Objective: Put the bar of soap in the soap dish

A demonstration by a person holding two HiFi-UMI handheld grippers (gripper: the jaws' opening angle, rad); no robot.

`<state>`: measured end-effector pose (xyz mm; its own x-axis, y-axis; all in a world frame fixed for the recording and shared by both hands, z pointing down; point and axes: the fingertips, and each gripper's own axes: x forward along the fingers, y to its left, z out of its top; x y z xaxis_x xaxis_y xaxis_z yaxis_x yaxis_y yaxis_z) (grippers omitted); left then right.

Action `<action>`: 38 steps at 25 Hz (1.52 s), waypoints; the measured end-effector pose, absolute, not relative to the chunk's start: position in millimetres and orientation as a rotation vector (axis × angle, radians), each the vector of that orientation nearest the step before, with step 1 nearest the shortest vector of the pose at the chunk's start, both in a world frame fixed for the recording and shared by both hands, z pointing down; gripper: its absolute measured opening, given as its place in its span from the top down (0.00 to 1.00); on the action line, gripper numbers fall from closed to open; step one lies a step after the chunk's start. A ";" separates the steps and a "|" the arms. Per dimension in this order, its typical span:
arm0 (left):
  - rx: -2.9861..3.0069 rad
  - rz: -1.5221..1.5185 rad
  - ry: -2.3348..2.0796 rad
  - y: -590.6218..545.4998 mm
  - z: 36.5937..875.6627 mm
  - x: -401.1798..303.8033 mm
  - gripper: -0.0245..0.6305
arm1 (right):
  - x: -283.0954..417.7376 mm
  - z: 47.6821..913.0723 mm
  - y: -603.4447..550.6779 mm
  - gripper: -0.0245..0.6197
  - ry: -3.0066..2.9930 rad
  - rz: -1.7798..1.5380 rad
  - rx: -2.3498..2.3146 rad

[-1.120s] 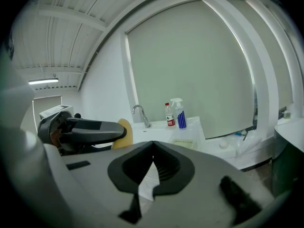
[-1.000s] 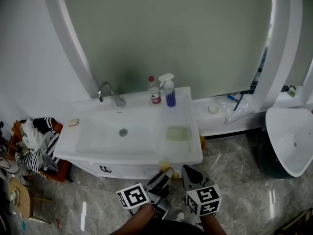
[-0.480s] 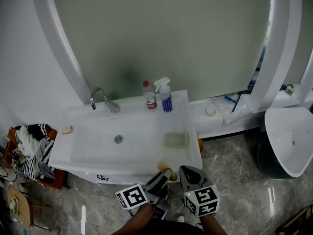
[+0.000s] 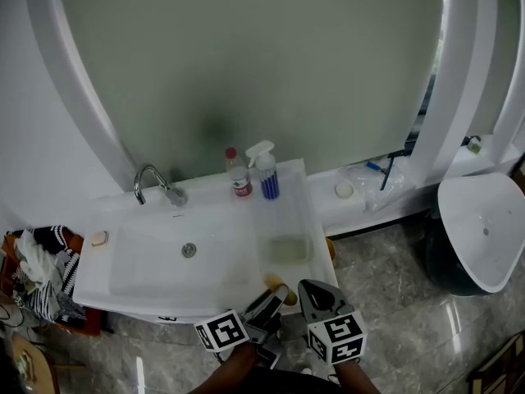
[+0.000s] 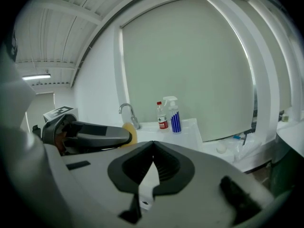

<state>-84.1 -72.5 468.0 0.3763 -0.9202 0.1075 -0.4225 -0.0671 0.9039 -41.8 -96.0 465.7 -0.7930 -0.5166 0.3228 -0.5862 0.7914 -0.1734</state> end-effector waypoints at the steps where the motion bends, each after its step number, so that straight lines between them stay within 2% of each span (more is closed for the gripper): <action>1: 1.668 -0.640 -1.200 -76.6 468.8 -86.2 0.68 | -44.1 466.1 -100.1 0.95 -2.720 0.390 0.860; 15: 1.717 -0.533 -1.194 -119.9 480.0 -121.3 0.68 | -81.6 474.8 -141.9 0.95 -2.686 0.401 0.876; 38: 2.015 0.046 -1.190 -177.4 504.4 -134.9 0.68 | -100.3 483.8 -194.0 0.95 -2.622 0.449 0.979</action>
